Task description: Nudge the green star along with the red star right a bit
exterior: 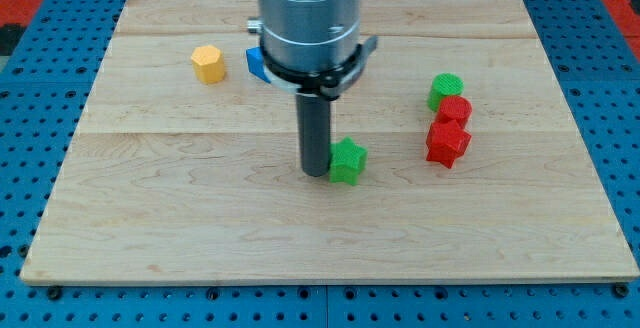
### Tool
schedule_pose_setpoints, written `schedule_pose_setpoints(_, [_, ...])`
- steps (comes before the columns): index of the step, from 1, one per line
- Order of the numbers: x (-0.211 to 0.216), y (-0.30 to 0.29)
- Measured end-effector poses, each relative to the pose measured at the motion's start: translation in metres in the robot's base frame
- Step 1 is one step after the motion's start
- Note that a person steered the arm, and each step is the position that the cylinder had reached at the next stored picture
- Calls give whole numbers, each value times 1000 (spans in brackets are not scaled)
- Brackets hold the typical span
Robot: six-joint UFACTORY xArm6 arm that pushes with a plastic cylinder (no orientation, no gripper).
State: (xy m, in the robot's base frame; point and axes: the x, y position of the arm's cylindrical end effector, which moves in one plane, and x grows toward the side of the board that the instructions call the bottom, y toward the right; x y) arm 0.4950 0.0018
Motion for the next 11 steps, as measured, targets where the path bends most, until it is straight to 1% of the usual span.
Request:
schedule_pose_setpoints(1, [8, 23])
schedule_pose_setpoints(2, [30, 48])
schedule_pose_setpoints(3, [34, 63])
schedule_pose_setpoints(5, [35, 56])
schedule_pose_setpoints(6, [34, 25])
schedule_pose_setpoints(7, [22, 3])
schedule_pose_setpoints(8, [12, 3])
schedule_pose_setpoints(11, [1, 77])
